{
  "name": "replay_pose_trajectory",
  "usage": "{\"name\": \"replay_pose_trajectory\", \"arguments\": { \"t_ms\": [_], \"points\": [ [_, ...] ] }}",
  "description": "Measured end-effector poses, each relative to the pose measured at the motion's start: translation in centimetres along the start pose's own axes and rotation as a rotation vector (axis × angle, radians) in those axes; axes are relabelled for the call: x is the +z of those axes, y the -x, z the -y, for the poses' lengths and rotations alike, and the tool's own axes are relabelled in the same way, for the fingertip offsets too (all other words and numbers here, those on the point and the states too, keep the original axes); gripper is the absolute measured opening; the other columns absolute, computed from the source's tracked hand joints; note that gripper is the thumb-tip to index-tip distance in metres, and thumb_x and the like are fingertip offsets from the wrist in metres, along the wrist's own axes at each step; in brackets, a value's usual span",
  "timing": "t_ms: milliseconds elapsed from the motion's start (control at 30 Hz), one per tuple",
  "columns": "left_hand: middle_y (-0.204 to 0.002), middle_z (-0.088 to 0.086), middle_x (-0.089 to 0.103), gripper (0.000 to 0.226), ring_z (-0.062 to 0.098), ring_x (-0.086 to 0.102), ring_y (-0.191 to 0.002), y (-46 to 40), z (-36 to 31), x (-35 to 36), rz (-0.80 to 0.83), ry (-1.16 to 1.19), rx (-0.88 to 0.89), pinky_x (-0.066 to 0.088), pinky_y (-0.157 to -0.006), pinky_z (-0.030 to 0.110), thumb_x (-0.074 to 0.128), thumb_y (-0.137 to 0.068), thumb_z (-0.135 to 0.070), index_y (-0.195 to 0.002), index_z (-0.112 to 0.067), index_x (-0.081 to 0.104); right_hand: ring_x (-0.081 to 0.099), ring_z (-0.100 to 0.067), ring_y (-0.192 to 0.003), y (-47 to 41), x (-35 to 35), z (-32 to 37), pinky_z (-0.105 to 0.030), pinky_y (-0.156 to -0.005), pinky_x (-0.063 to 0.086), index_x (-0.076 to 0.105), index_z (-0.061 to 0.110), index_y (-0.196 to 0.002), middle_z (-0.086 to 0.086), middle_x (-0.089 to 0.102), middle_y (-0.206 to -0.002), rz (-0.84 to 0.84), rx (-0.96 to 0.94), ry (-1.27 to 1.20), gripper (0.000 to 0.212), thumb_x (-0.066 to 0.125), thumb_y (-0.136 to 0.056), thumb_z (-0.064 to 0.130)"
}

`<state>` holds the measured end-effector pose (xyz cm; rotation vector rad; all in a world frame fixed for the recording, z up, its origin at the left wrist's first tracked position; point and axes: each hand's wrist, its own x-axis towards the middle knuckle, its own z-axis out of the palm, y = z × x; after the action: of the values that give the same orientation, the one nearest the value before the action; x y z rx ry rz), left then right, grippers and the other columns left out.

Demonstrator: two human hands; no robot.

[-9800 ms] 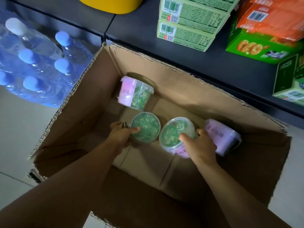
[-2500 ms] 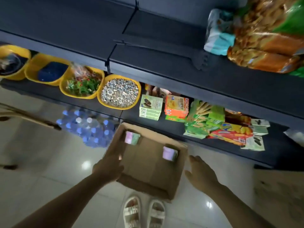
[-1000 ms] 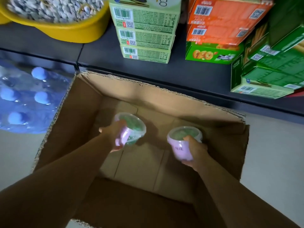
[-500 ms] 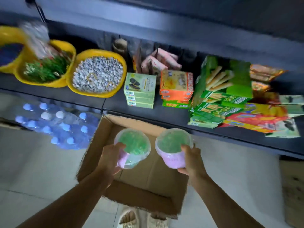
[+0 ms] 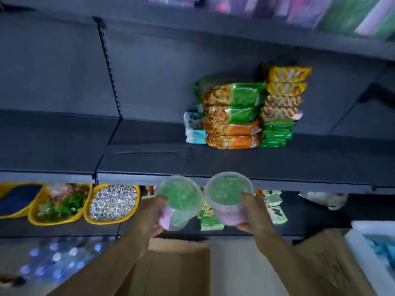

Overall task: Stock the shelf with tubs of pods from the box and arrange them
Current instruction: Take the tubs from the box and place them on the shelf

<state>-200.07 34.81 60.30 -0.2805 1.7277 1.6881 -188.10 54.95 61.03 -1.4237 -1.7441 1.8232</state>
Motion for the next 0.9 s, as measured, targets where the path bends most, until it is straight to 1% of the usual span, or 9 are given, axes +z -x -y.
{"name": "replay_pose_trajectory", "arguments": {
  "t_ms": [67, 133, 267, 433, 467, 600, 733, 833, 900],
  "points": [
    [-0.083, 0.009, 0.056, 0.023, 0.025, 0.055, -0.081, 2.5, -3.4, 1.9, 0.067, 0.011, 0.043, 0.045, -0.070, 0.030, 0.062, -0.079, -0.036, -0.088, -0.016, 0.052, 0.059, -0.028, -0.095, 2.2, -2.6, 3.3, -0.045, -0.080, 0.054, 0.048, 0.018, -0.102, -0.005, 0.056, -0.099, -0.021, -0.036, -0.052, 0.019, 0.050, -0.091, 0.033],
    [-0.078, 0.009, 0.053, 0.020, 0.023, 0.052, -0.073, 4.9, -6.4, 4.0, 0.123, 0.011, 0.082, 0.045, -0.066, 0.029, 0.058, -0.084, -0.032, -0.084, -0.014, 0.050, 0.058, -0.031, -0.100, 4.2, -5.3, 6.3, -0.040, -0.070, 0.053, 0.048, 0.020, -0.097, -0.010, 0.054, -0.111, -0.051, -0.087, -0.089, 0.025, 0.054, -0.086, 0.041],
    [-0.071, 0.010, 0.049, 0.022, 0.023, 0.050, -0.063, 10.1, -11.6, 9.3, 0.239, -0.023, 0.177, 0.047, -0.068, 0.033, 0.054, -0.090, -0.028, -0.072, -0.014, 0.052, 0.056, -0.033, -0.106, 7.0, -11.5, 11.2, -0.035, -0.064, 0.052, 0.046, 0.021, -0.114, -0.009, 0.050, -0.121, -0.138, -0.155, -0.161, 0.031, 0.048, -0.092, 0.042],
    [-0.086, 0.011, 0.062, 0.018, 0.029, 0.060, -0.087, 15.3, -15.9, 16.1, 0.339, -0.072, 0.254, 0.050, -0.091, 0.046, 0.054, -0.088, -0.034, -0.079, -0.019, 0.058, 0.060, -0.030, -0.101, 8.9, -19.1, 15.9, -0.041, -0.072, 0.057, 0.048, 0.020, -0.124, -0.010, 0.056, -0.121, -0.249, -0.241, -0.210, 0.047, 0.047, -0.088, 0.051],
    [-0.088, 0.010, 0.062, 0.019, 0.028, 0.060, -0.088, 16.1, -16.6, 17.5, 0.355, -0.084, 0.266, 0.051, -0.089, 0.045, 0.054, -0.088, -0.035, -0.078, -0.019, 0.059, 0.060, -0.030, -0.100, 9.2, -20.7, 16.7, -0.040, -0.071, 0.056, 0.047, 0.020, -0.124, -0.010, 0.056, -0.120, -0.267, -0.263, -0.210, 0.046, 0.046, -0.090, 0.050],
    [-0.064, 0.005, 0.051, 0.037, 0.019, 0.048, -0.060, 18.8, -18.7, 23.9, 0.393, -0.100, 0.297, 0.044, -0.061, 0.027, 0.057, -0.086, -0.033, -0.053, -0.016, 0.058, 0.059, -0.029, -0.100, 9.5, -27.7, 19.5, -0.038, -0.069, 0.055, 0.044, 0.019, -0.124, -0.011, 0.054, -0.119, -0.307, -0.319, -0.222, 0.045, 0.045, -0.091, 0.050],
    [-0.064, 0.010, 0.049, 0.033, 0.023, 0.046, -0.061, 20.8, -19.9, 31.1, 0.380, -0.103, 0.320, 0.047, -0.075, 0.035, 0.055, -0.087, -0.031, -0.060, -0.013, 0.055, 0.059, -0.029, -0.101, 8.1, -35.0, 22.1, -0.037, -0.067, 0.053, 0.043, 0.019, -0.124, -0.010, 0.054, -0.118, -0.337, -0.339, -0.250, 0.043, 0.046, -0.091, 0.047],
    [-0.067, 0.009, 0.050, 0.029, 0.021, 0.047, -0.059, 21.7, -20.4, 36.4, 0.377, -0.061, 0.328, 0.047, -0.065, 0.030, 0.056, -0.087, -0.033, -0.065, -0.014, 0.054, 0.060, -0.030, -0.099, 6.5, -39.9, 24.3, -0.039, -0.069, 0.054, 0.043, 0.016, -0.126, -0.011, 0.055, -0.116, -0.356, -0.343, -0.245, 0.046, 0.046, -0.091, 0.046],
    [-0.077, 0.009, 0.052, 0.023, 0.022, 0.050, -0.068, 22.3, -20.8, 39.5, 0.373, -0.010, 0.317, 0.049, -0.073, 0.035, 0.057, -0.088, -0.032, -0.074, -0.014, 0.054, 0.060, -0.031, -0.099, 5.1, -42.8, 25.7, -0.040, -0.072, 0.053, 0.043, 0.015, -0.127, -0.011, 0.055, -0.115, -0.351, -0.343, -0.242, 0.047, 0.046, -0.092, 0.045]
  ]
}}
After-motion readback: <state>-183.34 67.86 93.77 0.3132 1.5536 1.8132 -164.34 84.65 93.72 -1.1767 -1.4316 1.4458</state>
